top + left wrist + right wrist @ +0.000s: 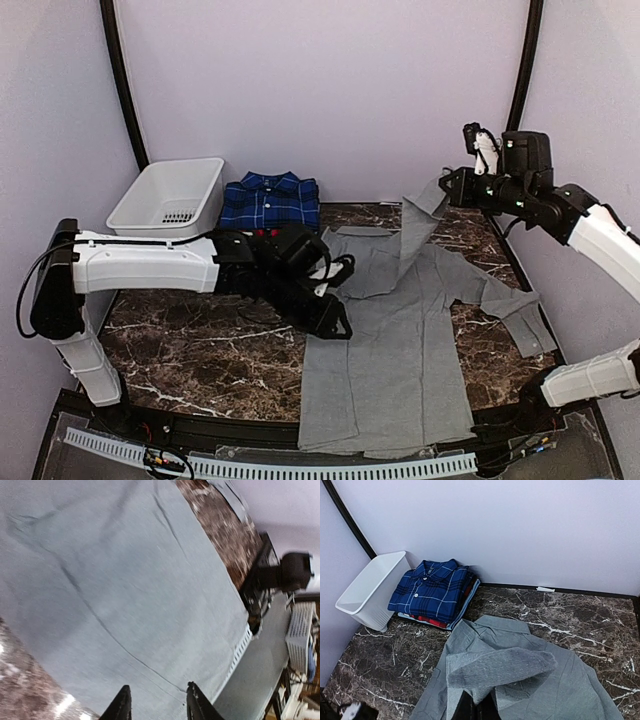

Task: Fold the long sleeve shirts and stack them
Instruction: Fold the corner of the shirt at the center of the board, then move the 1/3-folded shirt to the center of the board.

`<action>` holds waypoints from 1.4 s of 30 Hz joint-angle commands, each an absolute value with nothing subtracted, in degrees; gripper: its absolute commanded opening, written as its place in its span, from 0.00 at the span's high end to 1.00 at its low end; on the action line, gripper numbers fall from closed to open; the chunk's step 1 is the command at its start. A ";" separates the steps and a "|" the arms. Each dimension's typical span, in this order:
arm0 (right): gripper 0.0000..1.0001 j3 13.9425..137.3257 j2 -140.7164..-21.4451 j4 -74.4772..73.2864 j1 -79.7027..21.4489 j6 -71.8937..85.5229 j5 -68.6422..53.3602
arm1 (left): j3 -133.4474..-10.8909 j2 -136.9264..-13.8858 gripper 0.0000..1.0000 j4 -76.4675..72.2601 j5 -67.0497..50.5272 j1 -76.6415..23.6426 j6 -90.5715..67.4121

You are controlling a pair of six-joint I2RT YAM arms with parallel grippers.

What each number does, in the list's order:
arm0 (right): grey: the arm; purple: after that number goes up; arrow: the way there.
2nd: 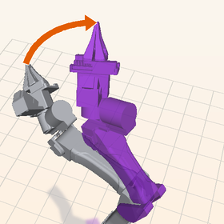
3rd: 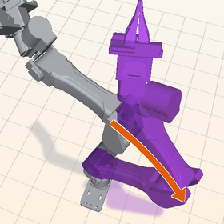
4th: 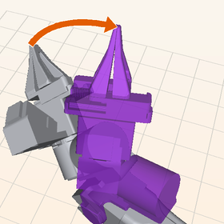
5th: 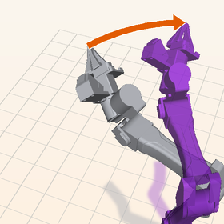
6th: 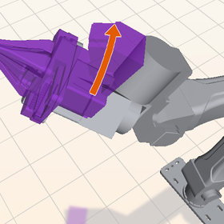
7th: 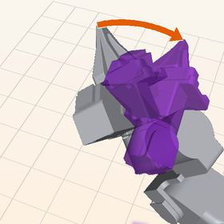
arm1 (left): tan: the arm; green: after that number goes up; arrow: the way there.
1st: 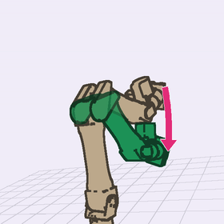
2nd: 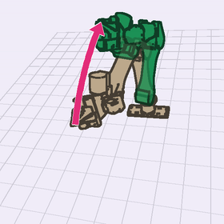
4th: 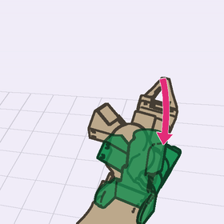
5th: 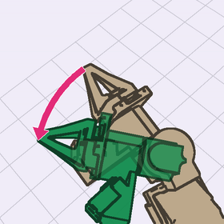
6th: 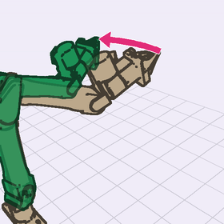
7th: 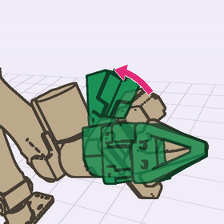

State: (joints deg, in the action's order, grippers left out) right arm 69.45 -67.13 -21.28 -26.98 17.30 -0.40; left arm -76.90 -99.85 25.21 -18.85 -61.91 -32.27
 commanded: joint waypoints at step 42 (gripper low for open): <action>1.00 71.32 -64.14 -24.63 -27.30 15.70 -10.21 | -114.97 -144.99 0.85 14.82 -19.08 -38.44 -32.77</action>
State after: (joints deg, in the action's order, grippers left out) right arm 69.65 -62.35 -25.93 -26.98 17.15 -4.21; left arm -111.83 -142.08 10.26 -19.55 -39.72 -32.36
